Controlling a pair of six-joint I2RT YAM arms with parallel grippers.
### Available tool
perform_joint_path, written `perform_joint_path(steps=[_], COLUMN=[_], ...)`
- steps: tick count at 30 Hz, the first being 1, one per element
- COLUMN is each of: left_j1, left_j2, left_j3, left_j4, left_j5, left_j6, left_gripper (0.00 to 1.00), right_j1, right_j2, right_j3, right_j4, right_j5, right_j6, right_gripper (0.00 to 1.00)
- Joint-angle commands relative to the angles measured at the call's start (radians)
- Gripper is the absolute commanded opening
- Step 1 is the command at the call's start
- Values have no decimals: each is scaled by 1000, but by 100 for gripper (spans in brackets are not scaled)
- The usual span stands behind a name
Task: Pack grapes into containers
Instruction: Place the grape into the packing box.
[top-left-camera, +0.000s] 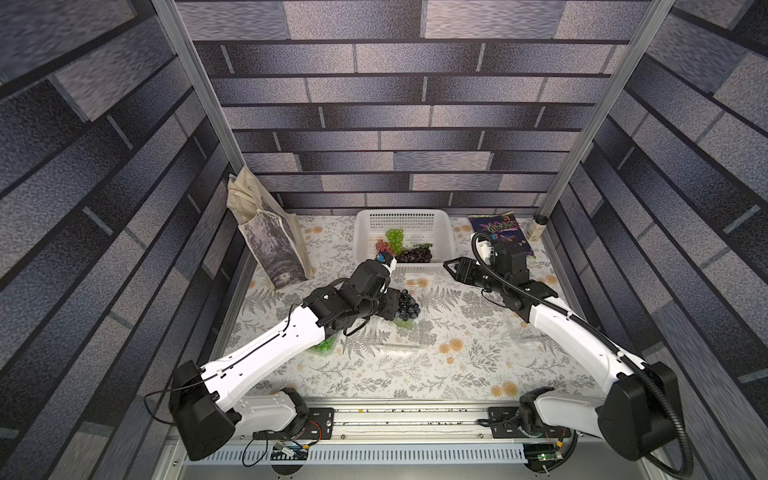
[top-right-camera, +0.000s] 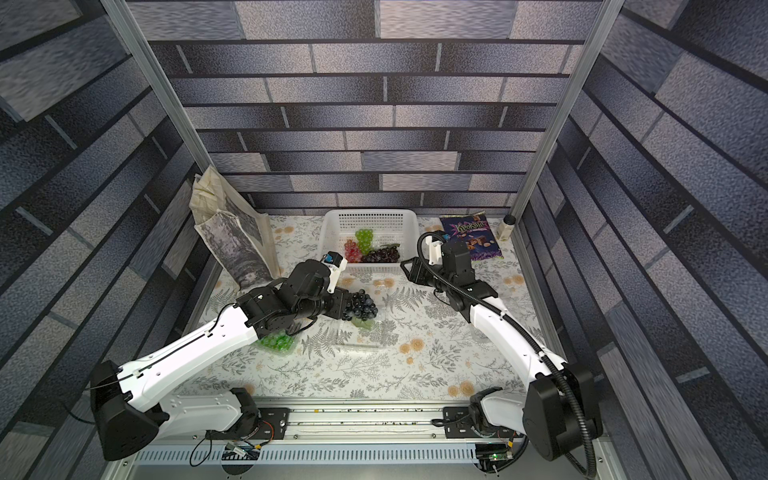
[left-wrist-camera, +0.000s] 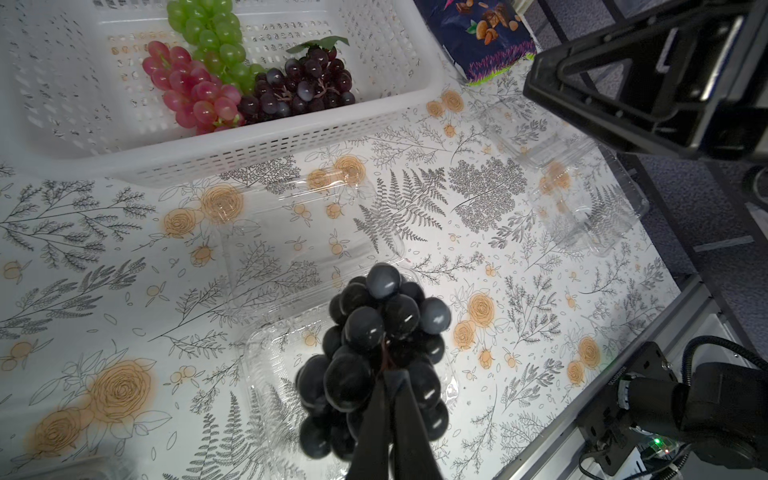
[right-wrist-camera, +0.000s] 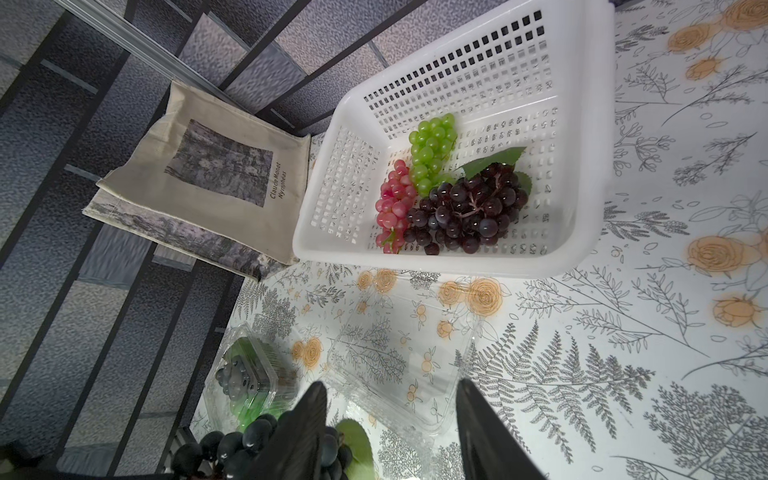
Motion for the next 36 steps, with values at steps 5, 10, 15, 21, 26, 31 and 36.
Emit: perform_joint_path(steps=[5, 10, 15, 21, 26, 31, 36], left_j1=[-23, -27, -29, -32, -35, -35, -35], left_j2=[5, 3, 0, 10, 25, 27, 43], left_j3=[-28, -52, -90, -131, -159, -180, -220], left_j4=[81, 103, 130, 180, 204, 219, 247], left_j5=[46, 47, 50, 59, 68, 59, 63], left_j6=[-19, -20, -33, -69, -90, -93, -105], left_gripper=[0, 0, 0, 0, 0, 0, 1], right_j1=[11, 12, 14, 14, 17, 16, 17], right_j2=[-30, -33, -31, -26, -25, -27, -25], right_j3=[-32, -36, -36, -40, -49, -53, -55], right_j4=[38, 37, 37, 45, 52, 54, 55], right_j5=[-5, -9, -10, -12, -10, -12, -13], right_j6=[19, 19, 17, 21, 25, 27, 27], right_gripper=[52, 52, 52, 52, 52, 52, 52])
